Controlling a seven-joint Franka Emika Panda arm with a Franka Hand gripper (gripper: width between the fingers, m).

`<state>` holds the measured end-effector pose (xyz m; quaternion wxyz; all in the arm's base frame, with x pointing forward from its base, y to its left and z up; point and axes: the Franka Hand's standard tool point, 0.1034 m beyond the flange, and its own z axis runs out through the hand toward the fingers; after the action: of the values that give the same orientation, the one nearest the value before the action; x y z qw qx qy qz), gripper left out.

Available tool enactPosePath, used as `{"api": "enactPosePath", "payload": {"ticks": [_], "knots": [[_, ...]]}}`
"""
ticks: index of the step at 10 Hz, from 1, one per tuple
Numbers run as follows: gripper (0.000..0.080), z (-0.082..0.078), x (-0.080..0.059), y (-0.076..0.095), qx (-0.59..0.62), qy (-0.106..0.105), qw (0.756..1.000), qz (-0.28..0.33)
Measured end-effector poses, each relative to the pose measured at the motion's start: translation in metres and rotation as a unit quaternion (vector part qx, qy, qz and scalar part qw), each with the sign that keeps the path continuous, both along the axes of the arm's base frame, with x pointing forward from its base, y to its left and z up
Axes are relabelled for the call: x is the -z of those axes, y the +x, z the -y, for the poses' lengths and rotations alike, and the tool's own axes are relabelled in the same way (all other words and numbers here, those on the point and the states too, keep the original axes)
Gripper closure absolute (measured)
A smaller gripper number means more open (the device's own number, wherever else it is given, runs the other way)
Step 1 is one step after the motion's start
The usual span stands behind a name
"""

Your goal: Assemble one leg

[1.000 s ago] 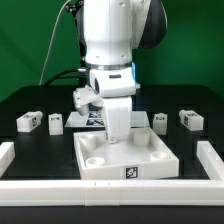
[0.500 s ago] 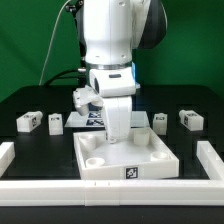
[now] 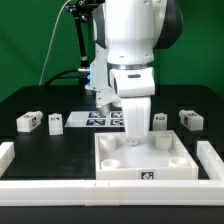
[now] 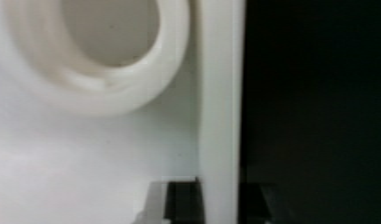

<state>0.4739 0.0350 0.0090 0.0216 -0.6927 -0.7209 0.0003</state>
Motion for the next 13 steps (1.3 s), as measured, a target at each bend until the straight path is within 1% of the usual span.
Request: {"api": "enactPosePath", "payload": {"ticks": [1,4,6,7,8,10,12,13], "knots": [[0.0738,-0.01,-0.002,0.004,0.013,0.0,1.0,0.001],[0.0739,-0.031,-0.004,0.014,0.038,0.001,0.999,0.005],[0.0739,-0.031,-0.003,0.021,0.045,0.0,0.999,0.003],[0.0739,-0.028,-0.001,0.027,0.035,0.001,0.999,0.005],[0.0739,-0.023,0.001,0.025,0.016,0.002,1.0,-0.002],[0.0739,-0.018,0.002,0.024,-0.006,0.004,1.0,-0.009],[0.0739,-0.018,0.002,0.023,0.001,0.003,1.0,-0.009],[0.0542,-0.018,0.002,0.023,0.001,0.003,1.0,-0.01]]}}
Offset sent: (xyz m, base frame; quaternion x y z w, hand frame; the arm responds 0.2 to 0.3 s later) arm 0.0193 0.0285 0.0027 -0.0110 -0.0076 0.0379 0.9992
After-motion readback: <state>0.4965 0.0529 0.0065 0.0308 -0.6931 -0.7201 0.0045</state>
